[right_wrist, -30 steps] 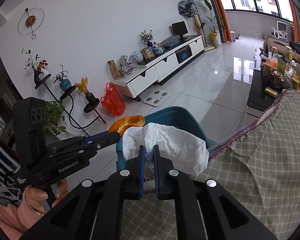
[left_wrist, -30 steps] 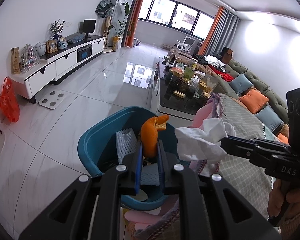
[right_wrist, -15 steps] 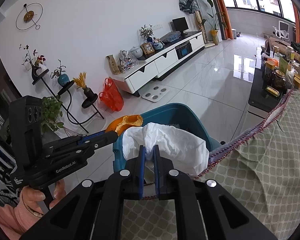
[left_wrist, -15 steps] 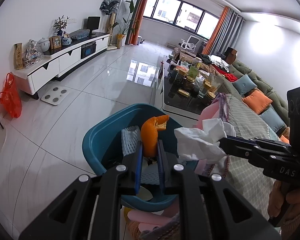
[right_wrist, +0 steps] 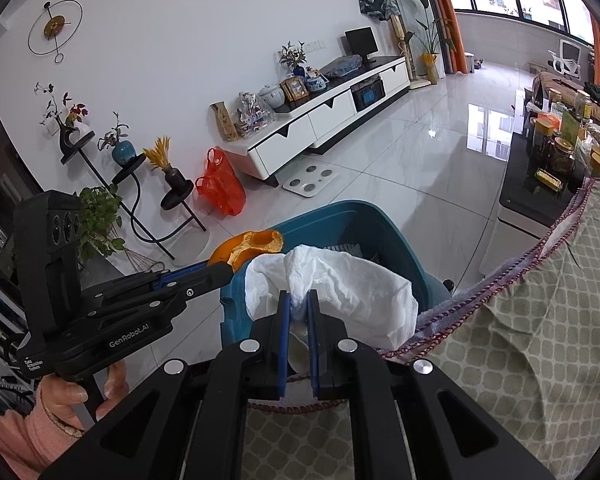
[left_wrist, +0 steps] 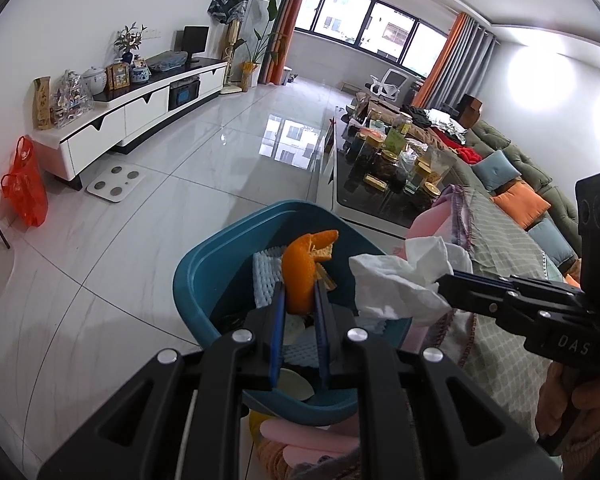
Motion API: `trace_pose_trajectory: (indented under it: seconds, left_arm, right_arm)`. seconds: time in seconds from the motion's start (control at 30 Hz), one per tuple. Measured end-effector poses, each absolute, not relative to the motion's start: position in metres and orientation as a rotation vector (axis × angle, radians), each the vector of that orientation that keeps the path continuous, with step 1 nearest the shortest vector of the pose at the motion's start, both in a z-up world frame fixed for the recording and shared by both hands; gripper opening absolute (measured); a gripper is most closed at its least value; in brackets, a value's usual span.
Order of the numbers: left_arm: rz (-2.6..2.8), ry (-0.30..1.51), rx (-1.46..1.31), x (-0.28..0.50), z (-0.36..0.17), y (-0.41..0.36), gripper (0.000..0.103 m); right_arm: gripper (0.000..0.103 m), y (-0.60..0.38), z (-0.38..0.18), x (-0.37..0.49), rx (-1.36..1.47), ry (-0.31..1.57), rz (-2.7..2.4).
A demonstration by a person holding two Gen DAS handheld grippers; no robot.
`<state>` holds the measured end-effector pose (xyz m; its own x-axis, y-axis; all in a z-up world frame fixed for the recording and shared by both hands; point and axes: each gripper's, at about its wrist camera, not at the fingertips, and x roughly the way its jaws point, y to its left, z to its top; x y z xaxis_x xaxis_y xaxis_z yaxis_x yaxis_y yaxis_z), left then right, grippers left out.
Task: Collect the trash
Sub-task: 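Lower the orange peel and tissue into the teal bin with both tools, then open both tools to release the peel and tissue into the bin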
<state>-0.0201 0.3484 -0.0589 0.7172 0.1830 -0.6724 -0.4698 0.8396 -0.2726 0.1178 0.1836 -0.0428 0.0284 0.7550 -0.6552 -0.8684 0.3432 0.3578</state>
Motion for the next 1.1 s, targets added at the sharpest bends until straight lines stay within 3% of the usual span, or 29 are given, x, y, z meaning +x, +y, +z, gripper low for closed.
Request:
trace_pose_trajectory:
  seconds: [1.1]
  left_arm:
    - [0.411,0.732,-0.462,-0.006,-0.076,0.355,0.016]
  right_arm:
    - [0.009,0.228,-0.061,0.115,-0.252,0.949,1.242]
